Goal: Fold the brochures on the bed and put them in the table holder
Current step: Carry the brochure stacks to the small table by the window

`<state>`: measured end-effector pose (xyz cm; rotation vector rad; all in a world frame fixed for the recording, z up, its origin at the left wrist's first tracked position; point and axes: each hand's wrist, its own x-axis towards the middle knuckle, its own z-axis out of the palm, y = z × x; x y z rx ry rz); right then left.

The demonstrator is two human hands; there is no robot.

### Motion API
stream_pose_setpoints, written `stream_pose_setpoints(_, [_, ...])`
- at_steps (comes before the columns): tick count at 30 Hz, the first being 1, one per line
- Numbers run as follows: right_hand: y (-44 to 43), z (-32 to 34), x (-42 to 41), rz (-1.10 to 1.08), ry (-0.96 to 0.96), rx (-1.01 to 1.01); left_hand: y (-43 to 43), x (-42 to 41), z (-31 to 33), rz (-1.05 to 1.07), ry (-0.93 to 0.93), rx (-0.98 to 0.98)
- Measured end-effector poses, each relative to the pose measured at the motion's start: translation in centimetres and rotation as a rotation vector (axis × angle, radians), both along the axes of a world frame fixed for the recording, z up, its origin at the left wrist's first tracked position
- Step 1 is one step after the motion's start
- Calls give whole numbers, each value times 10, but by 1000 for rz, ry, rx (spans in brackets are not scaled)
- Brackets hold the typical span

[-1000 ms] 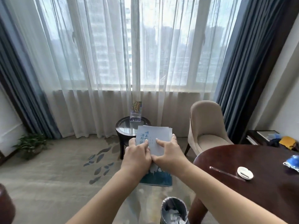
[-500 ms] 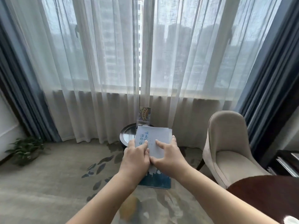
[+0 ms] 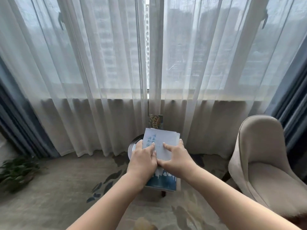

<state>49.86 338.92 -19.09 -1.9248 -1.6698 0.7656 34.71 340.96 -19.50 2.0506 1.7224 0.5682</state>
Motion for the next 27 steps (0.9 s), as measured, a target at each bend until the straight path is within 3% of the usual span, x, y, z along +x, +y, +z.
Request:
stream_pose_setpoints(17, [335, -24, 53, 126, 66, 20, 325, 49, -27, 69, 41, -36])
stream_pose_setpoints(27, [487, -69, 44, 0, 47, -87, 494, 42, -84, -32, -43, -101])
